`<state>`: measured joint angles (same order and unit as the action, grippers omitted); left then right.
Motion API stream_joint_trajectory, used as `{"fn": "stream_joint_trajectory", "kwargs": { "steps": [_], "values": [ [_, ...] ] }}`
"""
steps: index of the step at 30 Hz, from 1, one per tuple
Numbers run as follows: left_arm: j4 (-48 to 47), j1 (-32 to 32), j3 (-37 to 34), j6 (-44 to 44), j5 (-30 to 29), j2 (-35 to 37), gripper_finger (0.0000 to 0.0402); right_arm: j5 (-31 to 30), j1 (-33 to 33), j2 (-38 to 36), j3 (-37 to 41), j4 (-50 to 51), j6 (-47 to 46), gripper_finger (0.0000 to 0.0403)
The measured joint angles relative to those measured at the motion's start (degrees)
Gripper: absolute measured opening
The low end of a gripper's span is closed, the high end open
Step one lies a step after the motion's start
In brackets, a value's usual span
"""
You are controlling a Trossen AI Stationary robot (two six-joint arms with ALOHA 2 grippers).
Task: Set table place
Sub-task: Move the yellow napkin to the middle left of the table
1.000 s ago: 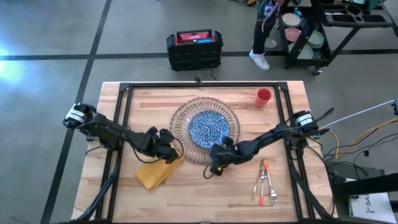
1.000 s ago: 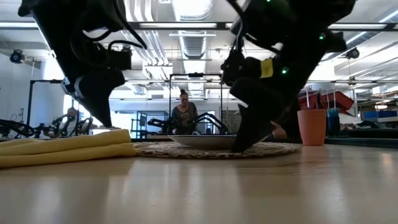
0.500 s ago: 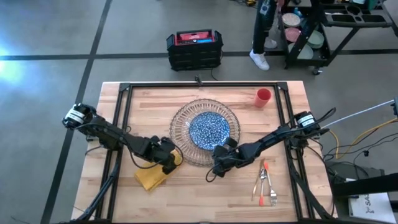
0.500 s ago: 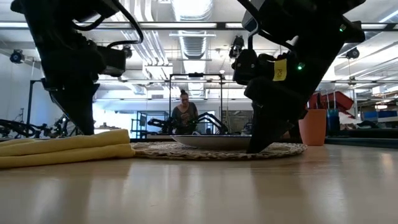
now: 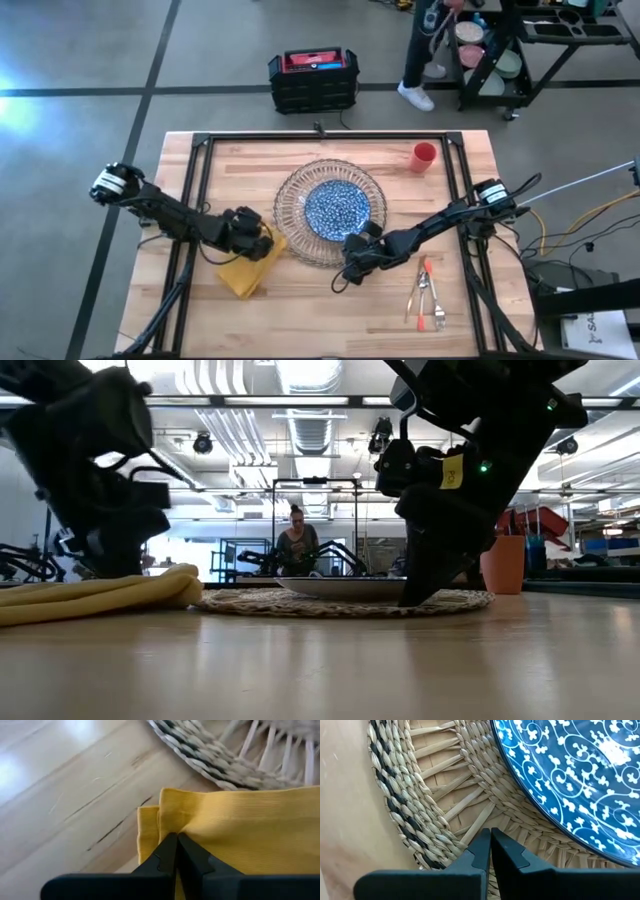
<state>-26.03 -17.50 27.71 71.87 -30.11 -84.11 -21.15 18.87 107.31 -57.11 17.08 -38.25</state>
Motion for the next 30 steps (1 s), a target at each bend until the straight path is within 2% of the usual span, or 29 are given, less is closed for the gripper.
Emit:
{"fn": "stream_joint_trajectory", "kwargs": {
  "steps": [5, 10, 14, 16, 19, 24, 30],
  "values": [
    [-3.4, 1.2, -0.8, -0.6, -4.6, 2.9, 0.0, -0.5, 0.0, -0.6, 0.1, 0.3, 0.8, 0.0],
    [-9.0, 5.7, -1.1, -0.8, -8.1, 6.5, 0.0, -1.0, 0.0, -0.7, 0.0, 0.4, 1.5, 0.0],
    [-9.4, 9.7, -1.3, -0.8, -13.0, 8.2, 0.0, -1.0, 0.0, -0.7, 0.0, 0.4, 1.5, 0.0],
    [-9.0, 11.1, -1.3, -1.4, -13.6, 8.9, 0.0, -1.0, 0.0, -0.7, 0.0, 0.4, 1.5, 0.0],
    [-8.6, 11.3, 0.7, -4.0, -12.1, 10.8, 0.0, -1.1, 0.0, -0.7, -0.1, 0.4, 1.5, 0.0],
    [-7.8, 8.9, 5.2, -10.1, -2.7, 13.9, 0.0, -1.2, 0.0, -0.8, -0.1, 0.5, 1.3, 0.0],
    [-7.9, 7.6, 7.0, -11.4, -2.0, 13.8, 0.0, -1.2, 0.0, -0.8, -0.2, 0.6, 1.2, 0.0]
  ]
}}
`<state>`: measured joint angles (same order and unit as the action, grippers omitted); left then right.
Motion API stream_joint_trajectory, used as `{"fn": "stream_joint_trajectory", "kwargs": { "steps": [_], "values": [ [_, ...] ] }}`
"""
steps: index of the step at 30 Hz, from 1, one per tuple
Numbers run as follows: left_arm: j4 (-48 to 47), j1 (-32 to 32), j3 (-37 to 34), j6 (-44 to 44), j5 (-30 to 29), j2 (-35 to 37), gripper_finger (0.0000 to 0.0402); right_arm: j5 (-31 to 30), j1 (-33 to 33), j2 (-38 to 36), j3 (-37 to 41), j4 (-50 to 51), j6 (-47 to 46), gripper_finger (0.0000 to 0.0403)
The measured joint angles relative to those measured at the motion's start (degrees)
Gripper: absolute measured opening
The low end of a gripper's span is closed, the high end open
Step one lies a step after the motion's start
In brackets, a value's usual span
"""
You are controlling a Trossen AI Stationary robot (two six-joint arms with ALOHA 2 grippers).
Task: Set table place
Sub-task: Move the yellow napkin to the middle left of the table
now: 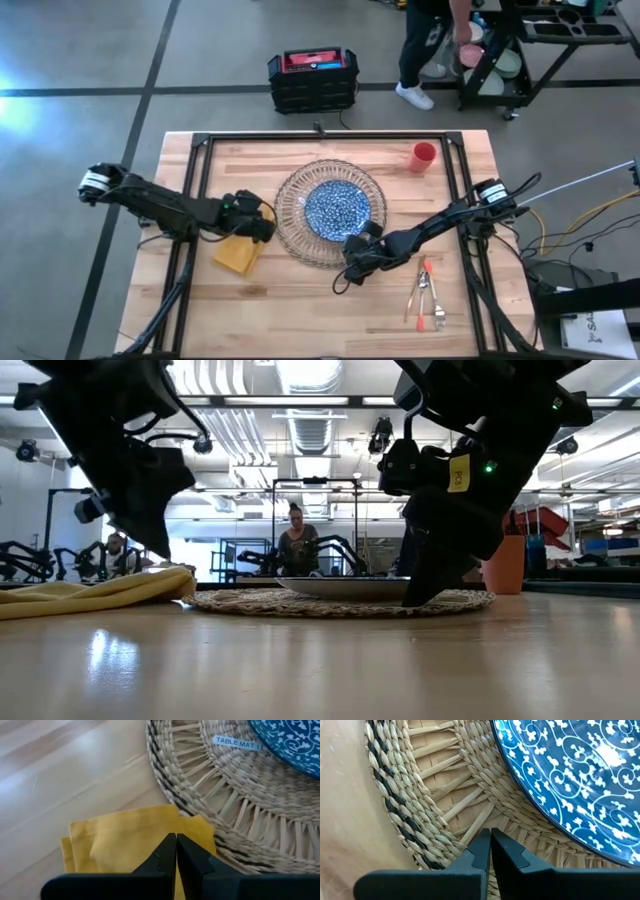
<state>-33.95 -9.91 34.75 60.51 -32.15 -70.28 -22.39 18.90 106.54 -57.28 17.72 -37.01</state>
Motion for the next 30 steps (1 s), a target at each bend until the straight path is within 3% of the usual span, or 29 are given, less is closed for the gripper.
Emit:
{"fn": "stream_joint_trajectory", "kwargs": {
  "steps": [7, 14, 24, 26, 30],
  "values": [
    [3.9, 0.0, -0.2, 0.2, 6.1, -3.7, 0.0, -0.1, 0.4, 0.0, 0.0, 0.2, -0.1, 0.0],
    [14.7, -0.1, -0.1, -6.7, 12.1, -5.4, 0.0, -0.1, 0.3, 0.0, 0.0, 0.3, 0.6, 0.0],
    [15.6, 2.1, -2.4, -8.5, 12.0, -6.2, 0.0, -0.1, 0.3, 0.0, 0.0, 0.3, 0.9, 0.0],
    [15.1, 3.3, -3.6, -8.4, 8.4, -6.7, 0.0, -0.1, 0.3, 0.0, 0.0, 0.3, 0.8, 0.0],
    [15.8, 4.8, -3.7, -8.9, -6.7, -7.7, 0.0, -0.1, 0.3, 0.0, -0.1, 0.3, 0.7, 0.0]
  ]
}}
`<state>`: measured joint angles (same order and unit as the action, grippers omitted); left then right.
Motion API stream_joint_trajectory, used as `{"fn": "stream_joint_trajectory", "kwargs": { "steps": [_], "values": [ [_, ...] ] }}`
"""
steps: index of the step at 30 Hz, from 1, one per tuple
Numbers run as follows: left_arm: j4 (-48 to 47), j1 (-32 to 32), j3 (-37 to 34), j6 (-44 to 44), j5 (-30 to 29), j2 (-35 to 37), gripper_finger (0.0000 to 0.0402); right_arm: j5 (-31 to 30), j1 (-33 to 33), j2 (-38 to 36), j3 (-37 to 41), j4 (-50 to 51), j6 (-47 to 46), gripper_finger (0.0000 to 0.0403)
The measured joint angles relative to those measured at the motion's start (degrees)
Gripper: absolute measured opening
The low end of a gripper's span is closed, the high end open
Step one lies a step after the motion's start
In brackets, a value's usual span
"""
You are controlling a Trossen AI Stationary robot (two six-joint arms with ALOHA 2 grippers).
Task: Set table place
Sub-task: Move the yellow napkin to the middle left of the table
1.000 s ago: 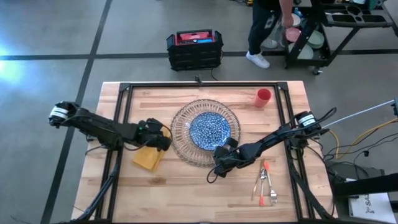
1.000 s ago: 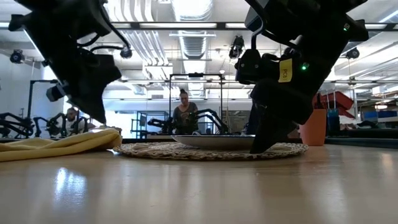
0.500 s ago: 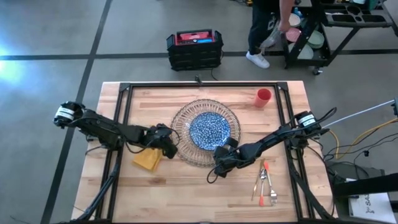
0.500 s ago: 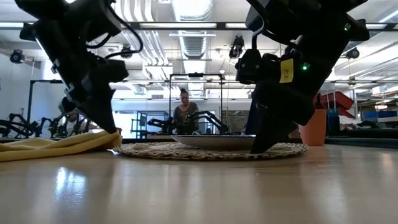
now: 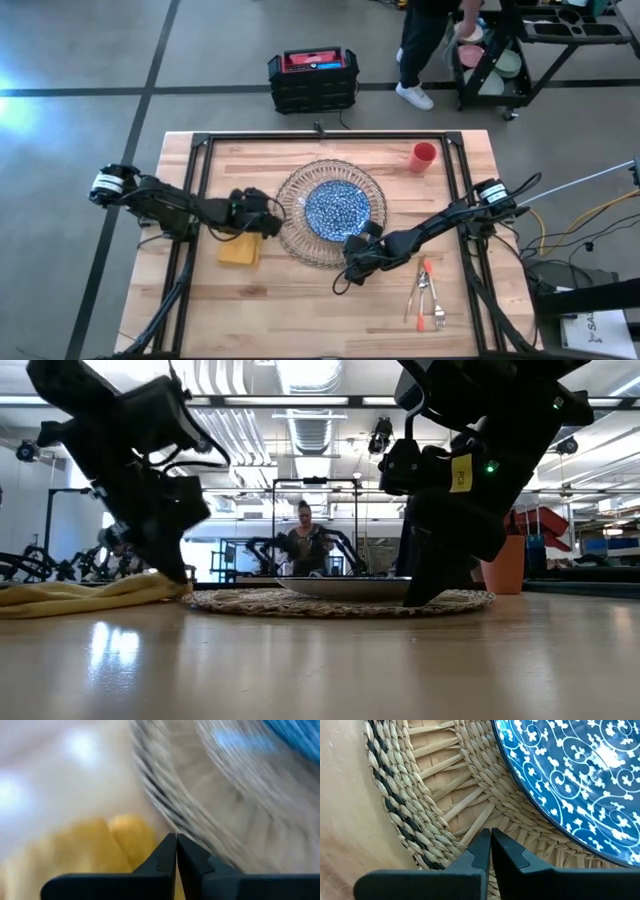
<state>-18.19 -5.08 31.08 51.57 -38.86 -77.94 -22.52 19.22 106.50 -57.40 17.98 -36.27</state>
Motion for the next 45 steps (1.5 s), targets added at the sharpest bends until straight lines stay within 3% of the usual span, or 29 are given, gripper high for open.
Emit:
{"fn": "stream_joint_trajectory", "kwargs": {
  "steps": [3, 5, 12, 14, 22, 25, 36, 45],
  "values": [
    [0.5, 0.2, 1.3, -1.9, -7.2, -0.1, 0.0, 0.0, 0.0, 0.0, -0.4, 0.1, 0.1, 0.0],
    [1.2, 0.2, 2.7, -5.5, -6.9, 0.3, 0.0, 0.1, 0.0, 0.0, -0.5, 0.1, 0.1, 0.0],
    [-2.1, -1.0, 7.7, -6.8, 12.4, 0.9, 0.0, 0.1, 0.0, 0.0, -0.5, 0.1, 0.3, 0.0],
    [-5.8, -1.7, 8.3, -5.4, 14.4, 0.9, 0.0, 0.1, 0.0, 0.0, -0.5, 0.1, 0.3, 0.0],
    [-32.4, -2.1, 11.7, 4.3, 13.7, 0.9, 0.0, 0.0, 0.0, 0.0, -0.5, 0.1, -0.4, 0.0],
    [-37.8, -2.1, 13.3, 6.0, 12.6, 1.0, 0.0, 0.0, 0.0, 0.0, -0.5, -0.1, -0.6, 0.0],
    [-35.7, -1.6, 10.7, 4.3, 12.8, -0.8, 0.0, 0.0, 0.0, 0.0, -0.5, -0.3, -0.7, 0.0],
    [-21.5, 3.0, 4.8, 2.3, 13.3, -3.9, 0.0, -0.5, -0.1, 0.0, -0.5, -0.4, -0.2, 0.0]
  ]
}}
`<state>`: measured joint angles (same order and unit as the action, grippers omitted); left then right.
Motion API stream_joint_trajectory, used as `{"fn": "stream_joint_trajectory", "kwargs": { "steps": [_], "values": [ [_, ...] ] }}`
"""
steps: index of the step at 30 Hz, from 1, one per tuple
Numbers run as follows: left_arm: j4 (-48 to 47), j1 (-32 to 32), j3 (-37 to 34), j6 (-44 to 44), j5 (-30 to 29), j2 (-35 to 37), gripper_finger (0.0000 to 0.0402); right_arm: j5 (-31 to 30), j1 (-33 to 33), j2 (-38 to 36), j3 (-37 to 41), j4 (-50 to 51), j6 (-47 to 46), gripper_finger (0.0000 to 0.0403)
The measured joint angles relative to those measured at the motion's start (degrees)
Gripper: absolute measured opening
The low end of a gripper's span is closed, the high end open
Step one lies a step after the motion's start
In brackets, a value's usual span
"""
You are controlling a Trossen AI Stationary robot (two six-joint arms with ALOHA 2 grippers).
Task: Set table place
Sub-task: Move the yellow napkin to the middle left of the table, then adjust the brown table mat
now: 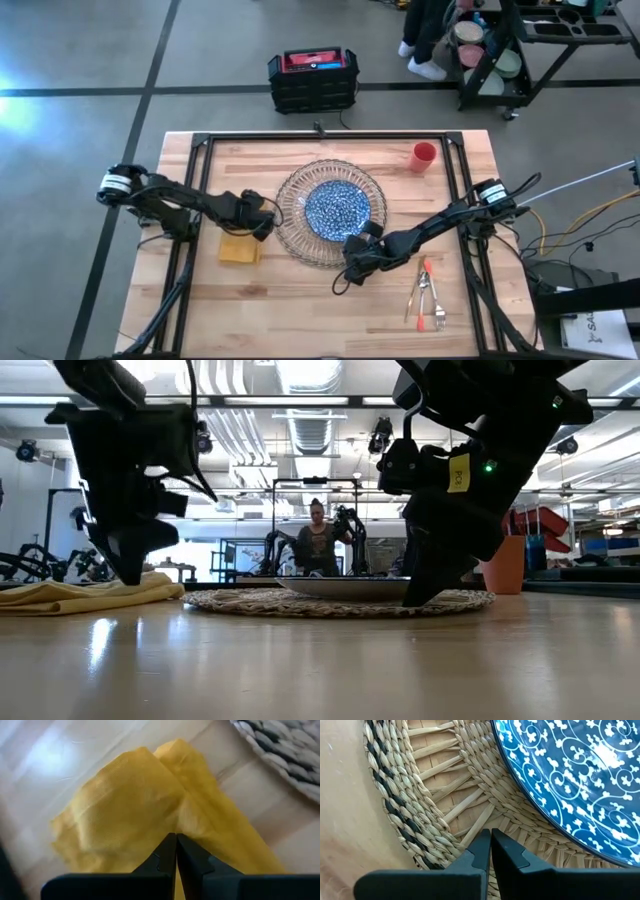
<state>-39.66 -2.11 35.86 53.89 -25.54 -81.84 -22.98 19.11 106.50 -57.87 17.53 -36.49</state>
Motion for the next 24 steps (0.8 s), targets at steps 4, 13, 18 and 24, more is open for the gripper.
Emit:
{"fn": "stream_joint_trajectory", "kwargs": {
  "steps": [4, 13, 18, 24],
  "values": [
    [6.5, 1.6, -1.0, -3.3, -2.5, -2.2, 0.0, 0.0, 0.0, 0.0, 0.0, -0.1, 0.3, 0.0],
    [10.4, 4.0, 2.2, -6.5, -6.5, -5.4, 0.0, -0.1, 0.0, 0.0, 0.0, -0.2, 1.2, 0.0],
    [10.5, 5.7, 3.7, -6.9, -6.9, -5.6, 0.0, -0.1, 0.0, 0.0, 0.0, -0.2, 1.9, 0.0],
    [9.8, 4.6, 4.7, -6.7, 1.3, -4.4, 0.0, 1.7, 1.4, 0.3, 0.0, -0.1, 2.7, 0.0]
  ]
}}
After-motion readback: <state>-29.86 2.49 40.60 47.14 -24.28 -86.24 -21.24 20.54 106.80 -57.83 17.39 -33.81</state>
